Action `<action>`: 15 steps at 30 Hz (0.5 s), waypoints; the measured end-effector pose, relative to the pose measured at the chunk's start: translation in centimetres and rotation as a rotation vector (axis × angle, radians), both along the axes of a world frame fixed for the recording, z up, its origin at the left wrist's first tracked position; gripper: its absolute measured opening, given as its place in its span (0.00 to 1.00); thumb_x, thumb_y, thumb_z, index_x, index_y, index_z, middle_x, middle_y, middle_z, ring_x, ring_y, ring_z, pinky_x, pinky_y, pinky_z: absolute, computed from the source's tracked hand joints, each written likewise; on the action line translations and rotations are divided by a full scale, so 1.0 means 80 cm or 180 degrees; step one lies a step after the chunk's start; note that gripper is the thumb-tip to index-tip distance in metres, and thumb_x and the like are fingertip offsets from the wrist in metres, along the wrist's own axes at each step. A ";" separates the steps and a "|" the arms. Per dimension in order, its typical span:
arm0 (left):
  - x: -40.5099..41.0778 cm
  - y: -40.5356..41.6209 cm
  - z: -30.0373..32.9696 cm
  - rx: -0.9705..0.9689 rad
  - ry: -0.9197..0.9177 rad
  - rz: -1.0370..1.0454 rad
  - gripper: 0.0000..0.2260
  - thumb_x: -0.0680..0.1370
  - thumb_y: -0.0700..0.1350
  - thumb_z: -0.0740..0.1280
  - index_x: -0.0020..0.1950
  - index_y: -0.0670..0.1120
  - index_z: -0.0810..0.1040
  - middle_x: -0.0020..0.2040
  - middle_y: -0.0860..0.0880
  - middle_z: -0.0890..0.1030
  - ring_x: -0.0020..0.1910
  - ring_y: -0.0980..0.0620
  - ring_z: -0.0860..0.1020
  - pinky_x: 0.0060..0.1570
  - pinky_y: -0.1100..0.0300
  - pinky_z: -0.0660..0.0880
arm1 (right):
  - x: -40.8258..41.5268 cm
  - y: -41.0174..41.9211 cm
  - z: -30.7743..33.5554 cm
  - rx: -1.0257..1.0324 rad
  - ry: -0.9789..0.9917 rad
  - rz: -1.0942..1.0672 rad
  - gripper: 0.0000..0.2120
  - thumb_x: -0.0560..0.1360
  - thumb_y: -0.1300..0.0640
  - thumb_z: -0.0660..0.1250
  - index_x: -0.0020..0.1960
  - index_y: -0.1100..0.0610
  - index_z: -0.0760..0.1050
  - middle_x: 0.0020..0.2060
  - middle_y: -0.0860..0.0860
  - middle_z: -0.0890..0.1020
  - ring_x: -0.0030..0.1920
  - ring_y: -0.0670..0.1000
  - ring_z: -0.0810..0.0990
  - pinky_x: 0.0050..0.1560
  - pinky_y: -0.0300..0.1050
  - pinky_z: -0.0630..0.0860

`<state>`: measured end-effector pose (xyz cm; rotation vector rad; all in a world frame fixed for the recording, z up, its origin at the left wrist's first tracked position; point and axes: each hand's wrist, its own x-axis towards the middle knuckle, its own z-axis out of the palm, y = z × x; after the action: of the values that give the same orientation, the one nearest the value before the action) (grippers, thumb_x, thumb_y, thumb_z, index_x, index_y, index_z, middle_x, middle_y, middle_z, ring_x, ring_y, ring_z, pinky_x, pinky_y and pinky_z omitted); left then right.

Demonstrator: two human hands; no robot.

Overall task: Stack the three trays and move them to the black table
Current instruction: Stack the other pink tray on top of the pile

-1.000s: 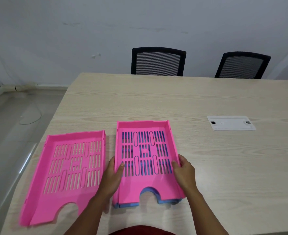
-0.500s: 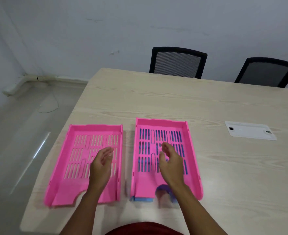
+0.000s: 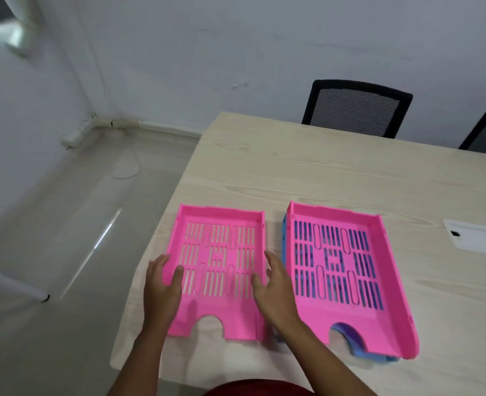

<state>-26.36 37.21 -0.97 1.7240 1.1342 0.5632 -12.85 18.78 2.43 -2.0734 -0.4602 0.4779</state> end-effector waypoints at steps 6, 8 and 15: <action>-0.017 0.033 -0.029 -0.0903 0.0439 -0.0202 0.26 0.82 0.54 0.59 0.78 0.47 0.62 0.77 0.45 0.66 0.74 0.43 0.66 0.70 0.45 0.64 | -0.020 0.013 -0.039 -0.0443 0.0718 -0.0426 0.39 0.79 0.54 0.67 0.82 0.58 0.48 0.81 0.54 0.57 0.79 0.56 0.59 0.76 0.48 0.57; -0.024 0.039 -0.037 -0.1078 0.0523 -0.0311 0.24 0.82 0.56 0.58 0.75 0.46 0.68 0.72 0.44 0.74 0.69 0.42 0.72 0.67 0.45 0.68 | -0.020 0.013 -0.049 -0.0550 0.0971 -0.0523 0.38 0.79 0.53 0.67 0.81 0.59 0.50 0.80 0.56 0.59 0.78 0.57 0.62 0.75 0.50 0.60; -0.031 0.046 -0.022 -0.1430 -0.0348 -0.0182 0.19 0.81 0.51 0.61 0.71 0.47 0.74 0.63 0.48 0.79 0.65 0.42 0.76 0.65 0.42 0.72 | -0.018 0.018 -0.031 -0.0319 0.0688 -0.0557 0.35 0.79 0.48 0.67 0.80 0.56 0.57 0.79 0.54 0.64 0.76 0.56 0.66 0.75 0.57 0.64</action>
<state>-28.84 40.87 -2.71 1.3172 1.0373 0.3305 -14.25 20.21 -0.06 -2.1058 -0.1284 0.6223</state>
